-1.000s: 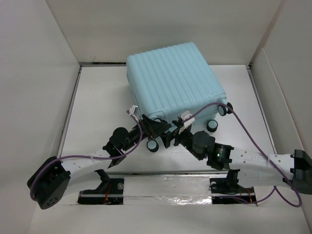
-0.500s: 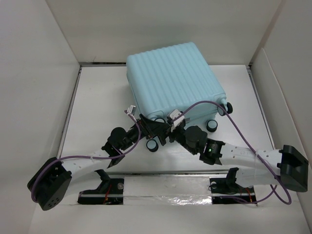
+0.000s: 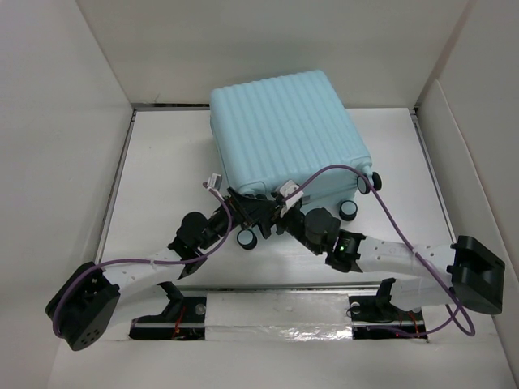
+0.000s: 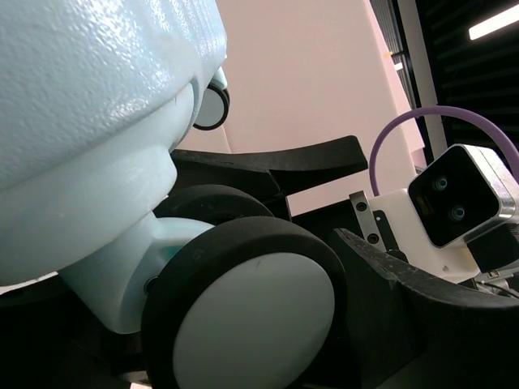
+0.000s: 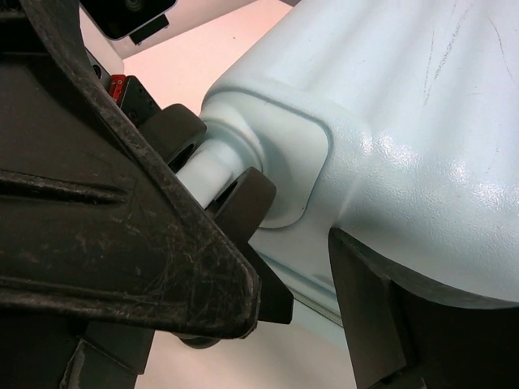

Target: Pack the luggage

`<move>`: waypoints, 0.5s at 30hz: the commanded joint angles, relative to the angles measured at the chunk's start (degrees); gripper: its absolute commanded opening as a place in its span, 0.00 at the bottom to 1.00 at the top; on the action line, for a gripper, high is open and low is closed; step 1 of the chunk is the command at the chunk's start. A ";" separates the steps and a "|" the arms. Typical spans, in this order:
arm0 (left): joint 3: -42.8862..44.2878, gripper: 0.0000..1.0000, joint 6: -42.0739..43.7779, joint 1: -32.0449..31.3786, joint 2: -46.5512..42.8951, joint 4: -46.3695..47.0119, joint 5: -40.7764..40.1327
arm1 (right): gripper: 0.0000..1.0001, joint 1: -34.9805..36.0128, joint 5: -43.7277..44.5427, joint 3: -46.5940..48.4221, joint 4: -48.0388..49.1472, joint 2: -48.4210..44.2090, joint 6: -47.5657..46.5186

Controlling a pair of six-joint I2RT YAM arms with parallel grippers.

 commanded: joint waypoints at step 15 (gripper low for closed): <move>-2.04 0.79 3.08 1.91 -10.61 -3.34 -0.09 | 0.89 2.75 4.37 3.83 -2.83 -1.57 -3.98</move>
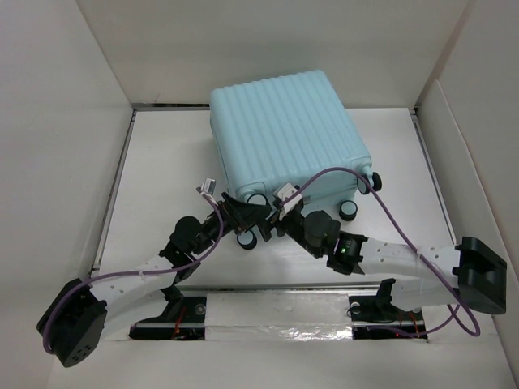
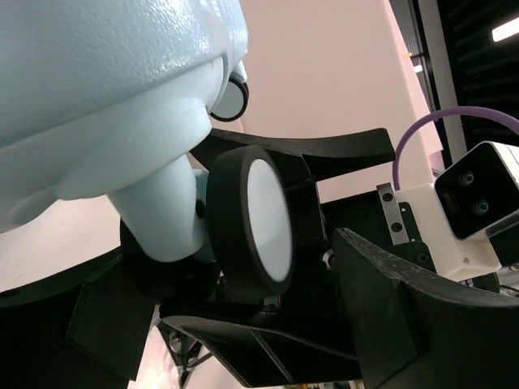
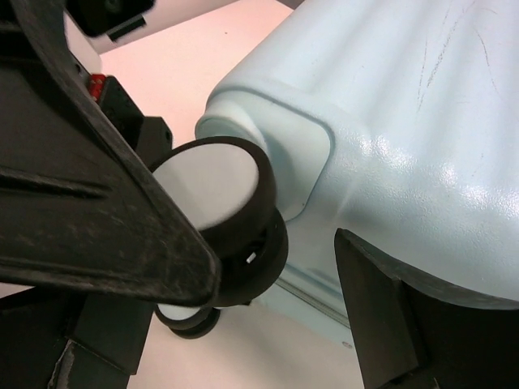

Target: Pack the luggage

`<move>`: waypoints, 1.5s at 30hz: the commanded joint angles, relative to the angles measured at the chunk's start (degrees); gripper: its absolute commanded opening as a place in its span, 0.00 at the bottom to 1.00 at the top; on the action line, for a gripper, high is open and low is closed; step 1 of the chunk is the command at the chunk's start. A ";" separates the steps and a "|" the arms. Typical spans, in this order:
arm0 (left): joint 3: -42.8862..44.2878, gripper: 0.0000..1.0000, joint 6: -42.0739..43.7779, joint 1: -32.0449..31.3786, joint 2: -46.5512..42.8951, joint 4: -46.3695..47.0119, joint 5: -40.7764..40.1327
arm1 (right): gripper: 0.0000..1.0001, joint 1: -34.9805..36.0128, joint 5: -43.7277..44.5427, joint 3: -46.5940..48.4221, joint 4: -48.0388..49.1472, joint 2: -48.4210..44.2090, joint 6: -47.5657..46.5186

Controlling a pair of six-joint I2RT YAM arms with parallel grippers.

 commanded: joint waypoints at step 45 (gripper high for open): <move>-0.64 0.02 26.99 5.54 -18.36 -37.96 -18.36 | 0.03 -2.60 3.61 1.86 11.96 2.38 10.66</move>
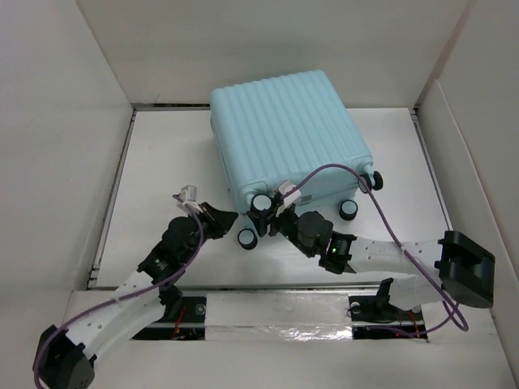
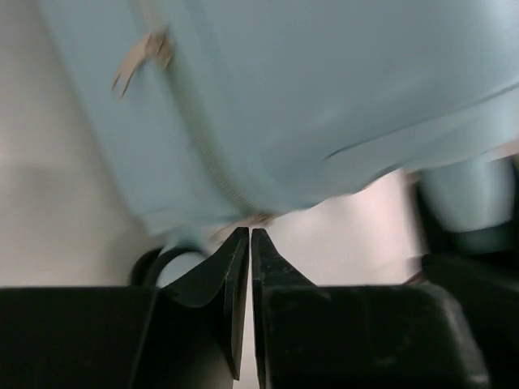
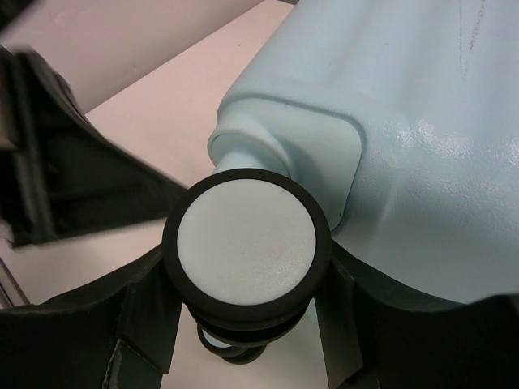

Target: Pack the luggage

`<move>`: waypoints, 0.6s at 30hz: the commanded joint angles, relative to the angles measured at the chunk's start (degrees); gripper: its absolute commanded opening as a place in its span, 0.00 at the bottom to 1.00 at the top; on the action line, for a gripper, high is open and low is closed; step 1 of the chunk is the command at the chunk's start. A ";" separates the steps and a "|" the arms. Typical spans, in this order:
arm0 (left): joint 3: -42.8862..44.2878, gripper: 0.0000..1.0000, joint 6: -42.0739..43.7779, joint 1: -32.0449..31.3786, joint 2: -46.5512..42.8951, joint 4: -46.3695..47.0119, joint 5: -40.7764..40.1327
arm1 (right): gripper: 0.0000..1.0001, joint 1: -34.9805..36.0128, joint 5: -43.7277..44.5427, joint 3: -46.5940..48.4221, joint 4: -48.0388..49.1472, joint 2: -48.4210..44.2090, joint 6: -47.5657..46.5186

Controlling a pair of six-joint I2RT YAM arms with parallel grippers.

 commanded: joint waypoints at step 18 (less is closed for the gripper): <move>-0.68 0.43 16.89 -6.99 17.36 18.81 -5.99 | 0.03 -3.35 -4.40 3.01 2.42 -3.59 0.54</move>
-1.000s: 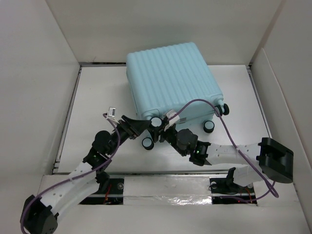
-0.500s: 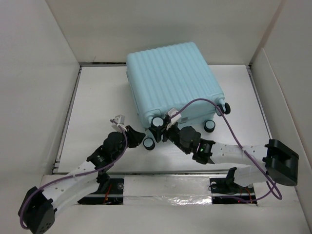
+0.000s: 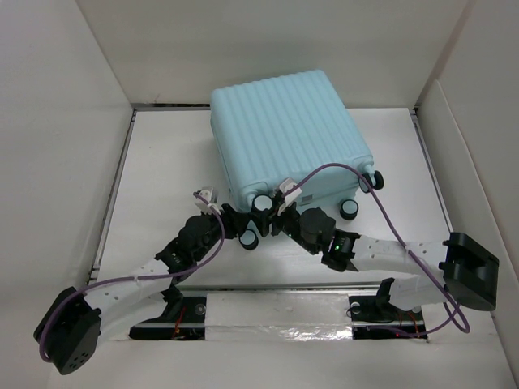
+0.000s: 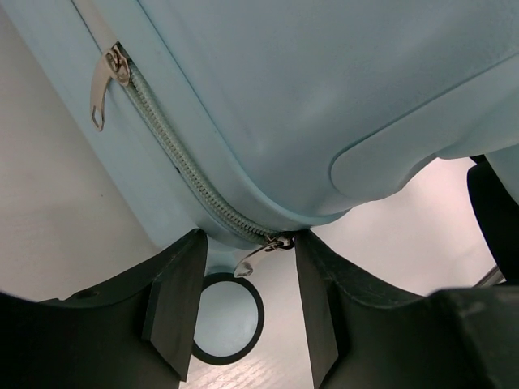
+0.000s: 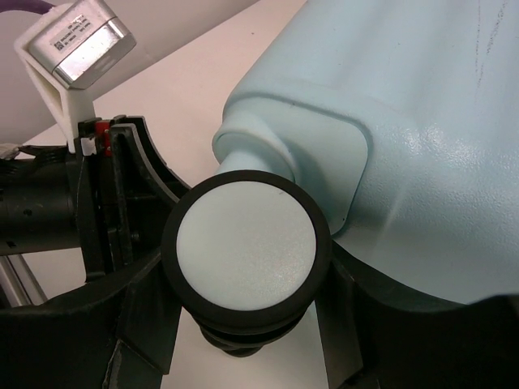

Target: Pack the luggage

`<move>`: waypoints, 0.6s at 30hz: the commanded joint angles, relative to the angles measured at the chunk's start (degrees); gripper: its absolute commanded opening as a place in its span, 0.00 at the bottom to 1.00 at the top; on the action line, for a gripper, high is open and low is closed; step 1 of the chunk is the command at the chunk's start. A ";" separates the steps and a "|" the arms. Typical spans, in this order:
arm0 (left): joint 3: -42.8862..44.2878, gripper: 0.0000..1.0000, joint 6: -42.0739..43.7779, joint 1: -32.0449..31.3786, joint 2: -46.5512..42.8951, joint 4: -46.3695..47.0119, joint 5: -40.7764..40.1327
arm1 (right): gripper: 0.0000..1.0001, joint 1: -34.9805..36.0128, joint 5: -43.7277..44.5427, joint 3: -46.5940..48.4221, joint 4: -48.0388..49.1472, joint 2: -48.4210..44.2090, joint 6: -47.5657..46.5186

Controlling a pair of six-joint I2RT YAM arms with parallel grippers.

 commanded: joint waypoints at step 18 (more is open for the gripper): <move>0.63 0.00 4.99 -0.10 -0.39 8.18 0.85 | 0.02 -1.36 -0.47 1.69 6.18 -2.74 1.12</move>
